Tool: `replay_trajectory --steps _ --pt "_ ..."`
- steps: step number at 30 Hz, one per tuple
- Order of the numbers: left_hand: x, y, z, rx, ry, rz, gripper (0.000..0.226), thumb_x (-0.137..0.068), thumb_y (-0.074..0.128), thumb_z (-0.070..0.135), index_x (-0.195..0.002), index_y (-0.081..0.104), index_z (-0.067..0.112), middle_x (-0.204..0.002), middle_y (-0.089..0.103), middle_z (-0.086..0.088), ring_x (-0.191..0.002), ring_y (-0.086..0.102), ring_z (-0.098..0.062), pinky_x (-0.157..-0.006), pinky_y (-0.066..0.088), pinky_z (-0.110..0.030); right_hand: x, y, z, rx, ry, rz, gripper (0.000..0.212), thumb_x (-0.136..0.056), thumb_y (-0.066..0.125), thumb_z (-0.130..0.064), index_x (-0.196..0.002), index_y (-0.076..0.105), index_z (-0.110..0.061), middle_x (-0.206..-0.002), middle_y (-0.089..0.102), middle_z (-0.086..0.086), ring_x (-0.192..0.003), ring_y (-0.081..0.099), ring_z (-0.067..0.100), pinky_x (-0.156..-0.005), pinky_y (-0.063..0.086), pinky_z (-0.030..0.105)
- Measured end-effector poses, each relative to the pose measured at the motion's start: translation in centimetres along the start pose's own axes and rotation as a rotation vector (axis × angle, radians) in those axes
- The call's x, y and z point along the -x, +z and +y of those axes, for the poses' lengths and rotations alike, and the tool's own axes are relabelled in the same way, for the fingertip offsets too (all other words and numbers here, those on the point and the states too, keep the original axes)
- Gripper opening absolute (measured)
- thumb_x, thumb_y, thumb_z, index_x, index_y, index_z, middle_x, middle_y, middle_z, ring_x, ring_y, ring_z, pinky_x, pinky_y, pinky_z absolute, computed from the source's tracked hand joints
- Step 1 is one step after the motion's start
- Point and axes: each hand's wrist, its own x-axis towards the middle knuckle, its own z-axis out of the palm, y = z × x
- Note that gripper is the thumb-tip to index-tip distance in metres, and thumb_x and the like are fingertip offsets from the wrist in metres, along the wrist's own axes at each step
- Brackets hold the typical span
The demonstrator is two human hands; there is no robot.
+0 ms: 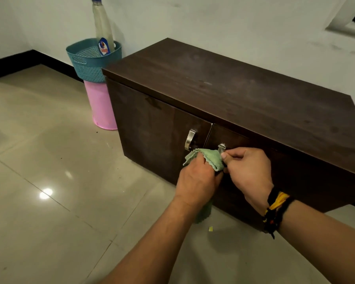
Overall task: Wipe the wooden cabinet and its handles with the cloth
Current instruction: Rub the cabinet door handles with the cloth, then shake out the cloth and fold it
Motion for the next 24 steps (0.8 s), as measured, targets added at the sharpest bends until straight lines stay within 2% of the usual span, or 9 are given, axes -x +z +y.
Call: replay_trajectory --steps 2,4,8,11,14,16,19,22,24 --pt "-0.7 -1.0 0.4 -0.122 0.022 -0.085 0.042 -0.095 0.053 0.038 -0.126 0.052 0.01 -0.115 0.052 -0.014 -0.099 0.059 -0.031 -0.074 0.05 -0.04 0.1 -0.1 -0.4 0.012 -0.001 -0.002 0.023 -0.089 0.075 -0.019 -0.07 0.072 -0.032 -0.073 0.073 -0.012 -0.072 0.067 0.001 -0.059 0.049 0.018" --pt "-1.1 -1.7 1.0 -0.169 0.011 -0.12 0.039 -0.098 0.046 0.037 -0.125 0.049 0.009 -0.117 0.048 -0.014 -0.097 0.059 -0.032 -0.071 0.048 -0.04 0.0 -0.1 -0.7 0.022 0.012 0.002 0.025 -0.089 0.075 -0.017 -0.069 0.071 -0.032 -0.072 0.072 -0.013 -0.07 0.065 -0.001 -0.056 0.045 0.016" --pt "-0.6 -1.2 1.4 -0.042 -0.068 -0.143 0.037 -0.099 0.049 0.031 -0.129 0.046 0.01 -0.119 0.046 -0.013 -0.098 0.059 -0.034 -0.075 0.049 -0.042 0.1 0.0 -0.9 0.052 0.015 0.0 0.023 -0.089 0.075 -0.019 -0.07 0.071 -0.033 -0.075 0.072 -0.013 -0.072 0.064 0.0 -0.058 0.046 0.018" --pt "-0.3 -1.0 0.8 -0.129 -0.072 -0.193 0.033 -0.099 0.048 0.021 -0.13 0.05 0.009 -0.123 0.05 -0.015 -0.102 0.061 -0.033 -0.081 0.052 -0.043 0.1 -0.1 -0.8 0.073 0.03 -0.006 0.019 -0.088 0.076 -0.023 -0.071 0.072 -0.031 -0.075 0.073 -0.011 -0.074 0.068 0.004 -0.066 0.055 0.025" --pt "0.8 -1.1 -0.8 -0.223 -0.086 -0.388 0.033 -0.097 0.05 0.012 -0.13 0.055 0.014 -0.131 0.052 -0.013 -0.113 0.059 -0.031 -0.096 0.051 -0.043 0.1 -0.4 -0.9 0.068 0.065 -0.032 0.019 -0.087 0.077 -0.026 -0.069 0.072 -0.03 -0.072 0.075 -0.007 -0.075 0.072 0.01 -0.077 0.062 0.037" --pt "1.5 -1.9 -2.1 -0.103 -0.071 -0.408 0.033 -0.094 0.052 0.017 -0.127 0.056 0.021 -0.131 0.056 -0.006 -0.116 0.059 -0.027 -0.1 0.049 -0.04 0.3 -0.6 -1.2 0.086 0.069 -0.069 0.022 -0.089 0.076 -0.027 -0.068 0.071 -0.031 -0.07 0.075 -0.005 -0.074 0.072 0.011 -0.073 0.061 0.035" --pt "0.6 -5.2 -3.0 0.135 0.006 -0.374 0.026 -0.091 0.055 0.019 -0.114 0.067 0.023 -0.114 0.069 0.003 -0.107 0.065 -0.017 -0.096 0.051 -0.031 1.0 -2.4 -2.0 0.07 0.094 -0.195 0.02 -0.092 0.072 -0.03 -0.073 0.075 -0.024 -0.07 0.076 -0.003 -0.069 0.073 0.012 -0.057 0.053 0.026" --pt "-1.2 -11.1 -1.4 0.604 -0.062 -0.442 0.02 -0.087 0.066 0.02 -0.102 0.073 0.032 -0.102 0.074 0.007 -0.102 0.068 -0.01 -0.095 0.054 -0.035 2.1 -5.5 -3.2 0.029 0.119 -0.385 0.024 -0.096 0.065 -0.038 -0.085 0.077 -0.02 -0.082 0.079 -0.005 -0.078 0.074 0.014 -0.061 0.051 0.023" --pt "-2.3 -15.4 0.8 0.825 -0.013 -0.469 0.019 -0.081 0.073 0.028 -0.097 0.074 0.036 -0.099 0.075 0.007 -0.099 0.069 -0.011 -0.09 0.054 -0.031 3.0 -8.2 -4.4 0.02 0.093 -0.483 0.034 -0.099 0.055 -0.05 -0.095 0.076 -0.024 -0.093 0.079 -0.009 -0.09 0.072 0.012 -0.07 0.05 0.021"
